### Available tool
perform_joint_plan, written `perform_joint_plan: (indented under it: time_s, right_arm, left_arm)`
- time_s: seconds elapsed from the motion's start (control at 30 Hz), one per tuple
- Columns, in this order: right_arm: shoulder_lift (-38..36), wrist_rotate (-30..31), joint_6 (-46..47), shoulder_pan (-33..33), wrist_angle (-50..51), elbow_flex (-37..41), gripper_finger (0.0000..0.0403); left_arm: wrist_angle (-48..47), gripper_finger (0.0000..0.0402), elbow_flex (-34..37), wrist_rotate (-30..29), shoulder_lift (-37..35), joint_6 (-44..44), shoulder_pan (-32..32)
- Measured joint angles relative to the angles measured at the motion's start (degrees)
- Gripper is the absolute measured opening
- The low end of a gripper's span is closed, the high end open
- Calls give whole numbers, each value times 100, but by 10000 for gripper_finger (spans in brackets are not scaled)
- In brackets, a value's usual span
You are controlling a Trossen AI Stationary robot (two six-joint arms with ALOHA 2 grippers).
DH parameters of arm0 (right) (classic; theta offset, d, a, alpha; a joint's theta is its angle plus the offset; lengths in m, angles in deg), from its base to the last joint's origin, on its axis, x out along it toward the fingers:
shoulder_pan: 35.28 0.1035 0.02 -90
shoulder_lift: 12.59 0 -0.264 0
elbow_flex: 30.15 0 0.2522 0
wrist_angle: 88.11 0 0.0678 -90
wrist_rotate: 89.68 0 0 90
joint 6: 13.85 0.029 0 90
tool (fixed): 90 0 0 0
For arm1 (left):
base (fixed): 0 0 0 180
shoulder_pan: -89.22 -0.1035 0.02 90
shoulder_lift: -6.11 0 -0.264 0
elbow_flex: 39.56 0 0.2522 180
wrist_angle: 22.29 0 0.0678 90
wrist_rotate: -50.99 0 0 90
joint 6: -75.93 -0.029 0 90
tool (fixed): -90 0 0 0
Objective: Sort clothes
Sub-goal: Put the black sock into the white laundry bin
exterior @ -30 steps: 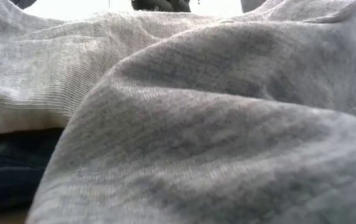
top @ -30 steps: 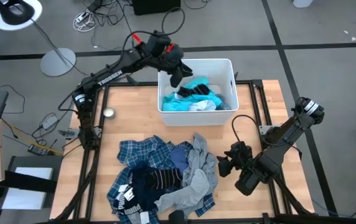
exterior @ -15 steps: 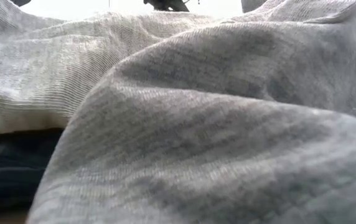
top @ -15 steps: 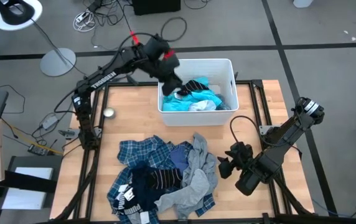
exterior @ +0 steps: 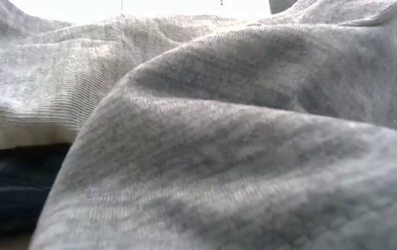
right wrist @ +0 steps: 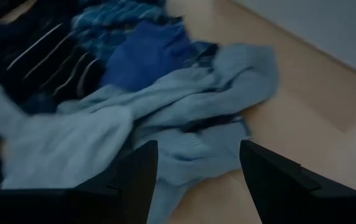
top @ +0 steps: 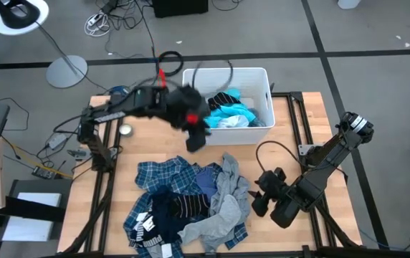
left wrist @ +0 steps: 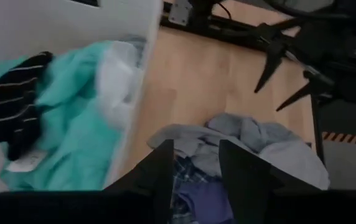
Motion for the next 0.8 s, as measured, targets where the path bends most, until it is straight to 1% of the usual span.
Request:
perform_joint_plan:
  time_s: [0.07, 0.17, 0.23, 0.33, 0.4, 0.47, 0.63, 0.8]
  right_arm:
    - [-1, -169, -390, 0, -265, 0, 228]
    - [-1, -352, -909, 0, -604, 0, 228]
    - [0, -372, -1198, 0, -823, 0, 228]
    - [-1, -391, -1655, -46, -1234, 0, 228]
    - [-1, -427, -2041, -120, -1584, 0, 228]
    - [0, -504, -2471, -213, -1950, 0, 228]
    - [0, -1097, -3569, -628, -2881, -2, 228]
    - [0, -1560, -4479, -1151, -3421, -2, 228]
  left_arm:
    - [-84, 131, 10, -256, 0, 240, 341]
    - [34, 131, 239, -645, -13, 593, 820]
    - [59, 131, 504, -907, -53, 839, 1137]
    - [377, 131, 1060, -1129, -180, 1241, 1589]
    - [646, 131, 1582, -1237, -357, 1567, 1848]
    - [1138, 131, 2204, -1331, -572, 1899, 2075]
    - [2416, 131, 3913, -1551, -1308, 2740, 2526]
    - [3191, 131, 5310, -1863, -2105, 3481, 2933]
